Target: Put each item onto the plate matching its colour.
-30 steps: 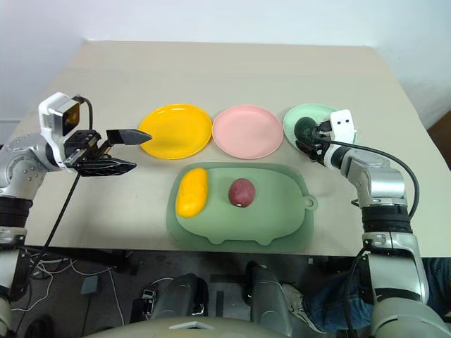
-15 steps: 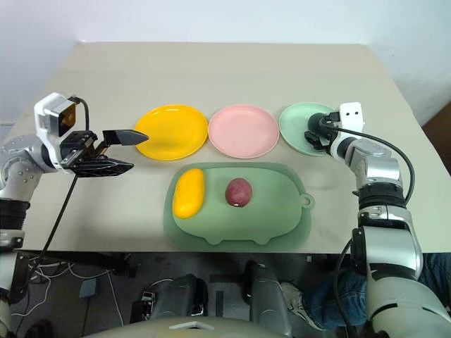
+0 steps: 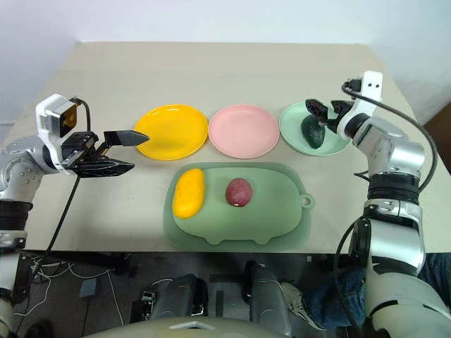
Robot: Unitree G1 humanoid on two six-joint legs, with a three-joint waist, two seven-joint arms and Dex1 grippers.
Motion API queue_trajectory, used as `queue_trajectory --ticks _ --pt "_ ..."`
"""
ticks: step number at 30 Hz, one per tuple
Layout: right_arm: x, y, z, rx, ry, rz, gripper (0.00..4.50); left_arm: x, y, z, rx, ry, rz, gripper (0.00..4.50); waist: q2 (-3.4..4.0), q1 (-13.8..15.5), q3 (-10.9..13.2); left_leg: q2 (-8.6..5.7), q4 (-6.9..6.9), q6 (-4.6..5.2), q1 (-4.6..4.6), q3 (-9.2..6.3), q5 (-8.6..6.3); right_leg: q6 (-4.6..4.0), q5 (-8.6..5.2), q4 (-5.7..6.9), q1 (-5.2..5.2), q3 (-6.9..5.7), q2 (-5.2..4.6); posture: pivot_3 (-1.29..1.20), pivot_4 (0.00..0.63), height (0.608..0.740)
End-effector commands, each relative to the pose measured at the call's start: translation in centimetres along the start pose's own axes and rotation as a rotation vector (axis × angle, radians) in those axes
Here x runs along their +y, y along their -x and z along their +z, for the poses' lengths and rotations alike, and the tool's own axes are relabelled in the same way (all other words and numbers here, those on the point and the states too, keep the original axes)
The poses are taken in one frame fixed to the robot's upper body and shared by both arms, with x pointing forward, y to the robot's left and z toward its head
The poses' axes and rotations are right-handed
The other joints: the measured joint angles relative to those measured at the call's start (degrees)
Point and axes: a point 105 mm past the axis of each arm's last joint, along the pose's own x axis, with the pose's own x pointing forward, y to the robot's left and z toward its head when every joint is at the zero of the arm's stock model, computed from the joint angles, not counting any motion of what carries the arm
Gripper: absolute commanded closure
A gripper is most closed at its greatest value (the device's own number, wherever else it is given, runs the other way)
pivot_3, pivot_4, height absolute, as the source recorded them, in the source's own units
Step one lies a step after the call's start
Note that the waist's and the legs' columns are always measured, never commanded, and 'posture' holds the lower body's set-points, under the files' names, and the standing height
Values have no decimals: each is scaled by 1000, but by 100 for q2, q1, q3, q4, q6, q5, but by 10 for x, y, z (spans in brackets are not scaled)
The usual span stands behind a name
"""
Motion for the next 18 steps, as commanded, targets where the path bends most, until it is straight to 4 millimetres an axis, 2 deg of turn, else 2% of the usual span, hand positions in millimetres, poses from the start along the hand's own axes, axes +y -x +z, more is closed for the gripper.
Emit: queue_trajectory --ticks 1,6,11,15,18 --pt "56 13 -5 23 -17 271 38 -2 0 10 -9 -40 -10 0 0 13 0 0 0 0 0 0 0 0 0 0 0 0 0 0 150 740" --pt "101 40 -30 104 -8 507 38 -1 -1 9 -10 -38 -13 0 0 28 0 -3 5 17 -1 -2 -9 2 1 2 0 0 -5 0 150 740" --pt "115 49 -49 161 40 571 38 0 -2 9 -6 -40 -16 0 0 16 0 -5 4 26 1 -5 -14 1 1 2 1 0 -4 0 150 740" --pt "131 63 -78 257 119 678 38 -1 -3 9 -3 -39 -19 0 -1 23 -1 -5 4 26 -1 -4 -14 1 0 1 1 -1 -2 0 150 740" --pt "136 66 -89 294 139 707 38 -1 -3 9 -1 -39 -19 0 -2 17 -1 -6 5 26 1 -3 -14 1 0 1 1 0 -3 0 150 740"
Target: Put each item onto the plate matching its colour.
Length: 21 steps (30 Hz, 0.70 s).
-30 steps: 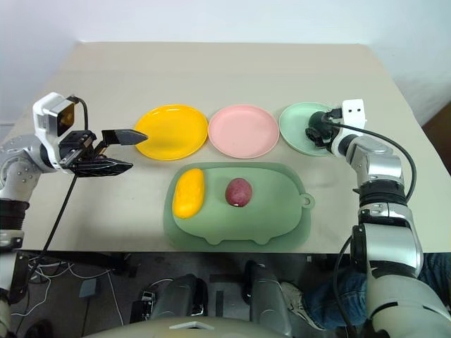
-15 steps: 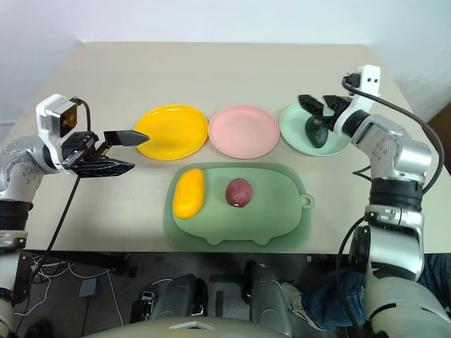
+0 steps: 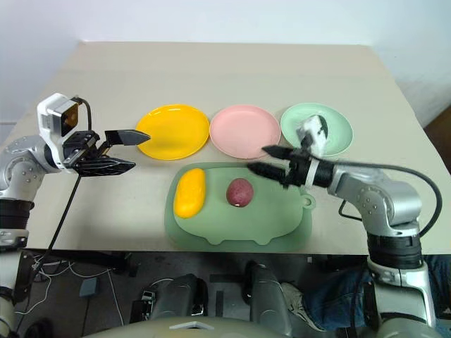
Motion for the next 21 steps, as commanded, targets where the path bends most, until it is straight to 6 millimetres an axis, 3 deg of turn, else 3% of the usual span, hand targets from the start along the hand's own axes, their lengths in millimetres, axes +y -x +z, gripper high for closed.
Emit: queue_trajectory --ticks 1,8,15,21 --pt "10 -3 5 8 76 42 38 -3 -2 9 3 -42 -18 0 0 -2 0 0 0 0 0 0 0 0 0 0 0 0 0 0 150 740" --pt "7 -13 1 10 102 35 38 -7 1 9 5 -44 -14 0 -1 4 0 0 0 -1 0 1 0 -1 0 1 0 -1 1 0 150 740" --pt "11 -26 -23 73 139 42 38 -9 1 10 10 -46 -19 0 -1 5 0 0 0 -1 0 2 0 -1 -1 0 0 -1 1 0 150 740" --pt "11 -30 -31 94 161 44 38 -12 0 10 18 -50 -35 0 0 1 0 0 1 -1 0 1 1 -1 -1 1 0 -1 1 0 150 740"
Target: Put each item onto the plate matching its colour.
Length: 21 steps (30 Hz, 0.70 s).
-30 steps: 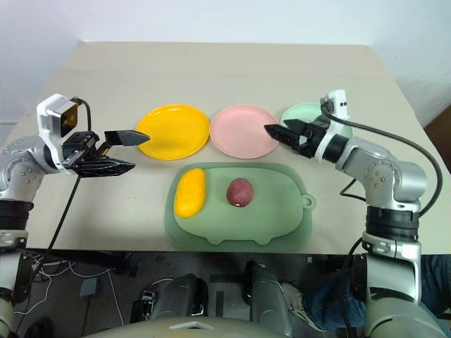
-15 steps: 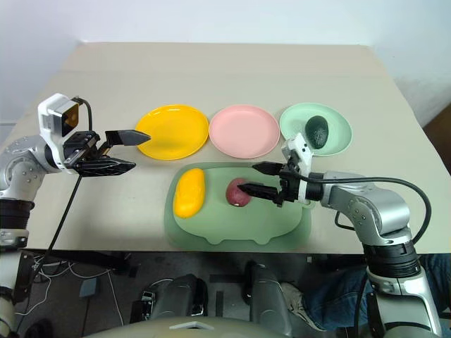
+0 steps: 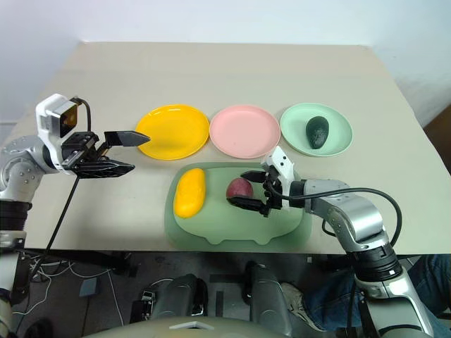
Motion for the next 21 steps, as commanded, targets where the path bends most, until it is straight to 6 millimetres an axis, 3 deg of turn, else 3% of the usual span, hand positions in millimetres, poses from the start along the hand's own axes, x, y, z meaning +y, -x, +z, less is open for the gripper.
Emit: queue_trajectory --ticks 1,12,16,21 --pt "4 -2 2 -11 40 15 38 -8 0 8 11 -40 -24 0 0 -4 0 0 0 0 0 0 0 0 0 0 0 0 0 0 150 740" --pt "-6 -5 -4 14 45 -19 38 -28 8 1 88 -58 -53 0 0 12 0 1 0 0 0 -4 0 -1 -1 -2 0 0 -1 0 150 740" --pt "-12 -4 -1 13 36 -43 1120 -28 15 2 94 -70 -28 0 0 -2 0 1 0 0 1 -1 0 -1 -1 -1 0 0 0 0 150 740" --pt "-13 -1 3 1 37 -39 1177 -30 22 1 117 -76 -11 0 1 6 0 2 -1 0 0 -1 0 -1 -1 -2 0 -1 0 0 150 740"
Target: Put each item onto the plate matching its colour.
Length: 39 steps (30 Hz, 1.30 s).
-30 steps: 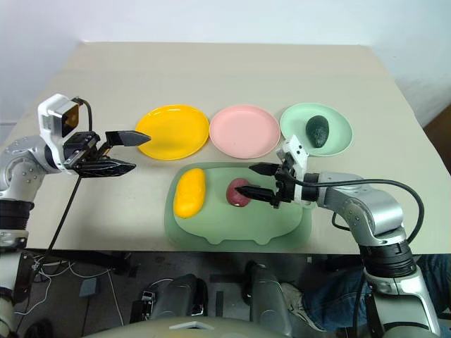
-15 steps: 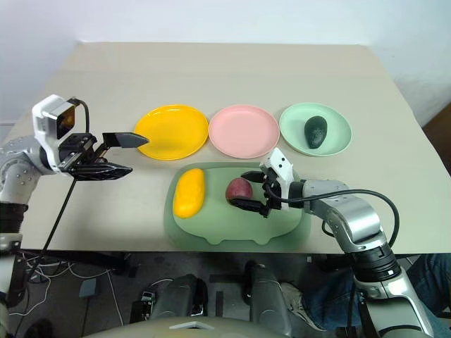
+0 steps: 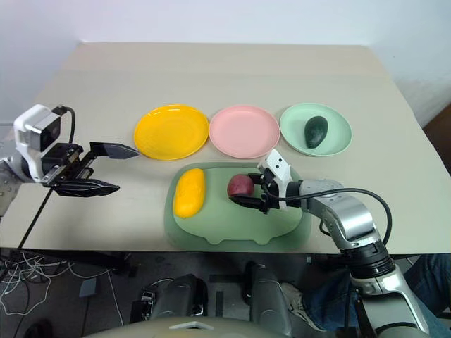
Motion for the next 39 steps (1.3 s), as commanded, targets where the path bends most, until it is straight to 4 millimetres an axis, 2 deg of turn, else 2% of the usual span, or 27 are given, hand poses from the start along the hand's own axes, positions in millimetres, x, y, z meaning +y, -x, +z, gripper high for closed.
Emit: queue_trajectory --ticks 1,3,7,11,14,20,22,28,31,39 --pt "-4 4 16 -51 37 -19 1177 -4 4 6 4 -31 -2 0 0 3 0 0 0 0 0 0 0 0 0 0 0 0 0 0 150 740" --pt "-8 5 21 -65 47 -40 1177 -5 5 4 8 -27 -3 0 0 0 0 0 1 0 0 0 0 0 0 0 0 0 -1 0 150 740" --pt "-22 9 46 -151 30 -94 1177 -6 7 2 23 -32 3 0 2 -11 1 0 0 0 0 2 0 0 0 1 -3 1 0 0 150 740" --pt "-69 22 95 -323 6 -298 1177 -6 9 1 20 -22 10 0 3 -23 2 0 0 -1 0 8 1 -1 1 1 -4 1 2 0 150 740" --pt "-85 22 107 -364 -16 -358 1177 -7 10 -2 32 -17 8 0 3 -2 2 0 -6 -19 -5 6 11 -3 -1 4 -10 0 3 0 150 740" --pt "-100 9 101 -346 -14 -414 1177 -6 14 -1 43 -27 28 0 3 -23 2 -2 -7 -24 -8 11 14 -2 -1 0 -10 1 -1 0 150 740" --pt "-100 5 99 -349 -20 -400 1177 -6 15 -1 49 -29 29 0 5 -28 3 -1 -7 -24 -6 11 13 -3 -1 3 -11 2 0 0 150 740" --pt "-105 -4 77 -323 -100 -393 1177 -9 16 -1 47 -22 29 0 6 -27 3 0 -7 -25 -8 12 14 -3 -1 5 -14 3 0 0 150 740" --pt "-107 -3 76 -334 -142 -378 111 -10 16 -1 47 -21 29 0 5 -22 3 1 -6 -25 -8 12 14 -3 -1 5 -15 3 0 0 150 740" --pt "-95 -8 84 -327 -100 -326 42 -10 15 -1 42 -21 26 0 6 -31 3 2 -7 -25 -8 12 14 -3 -1 5 -15 3 1 0 150 740"
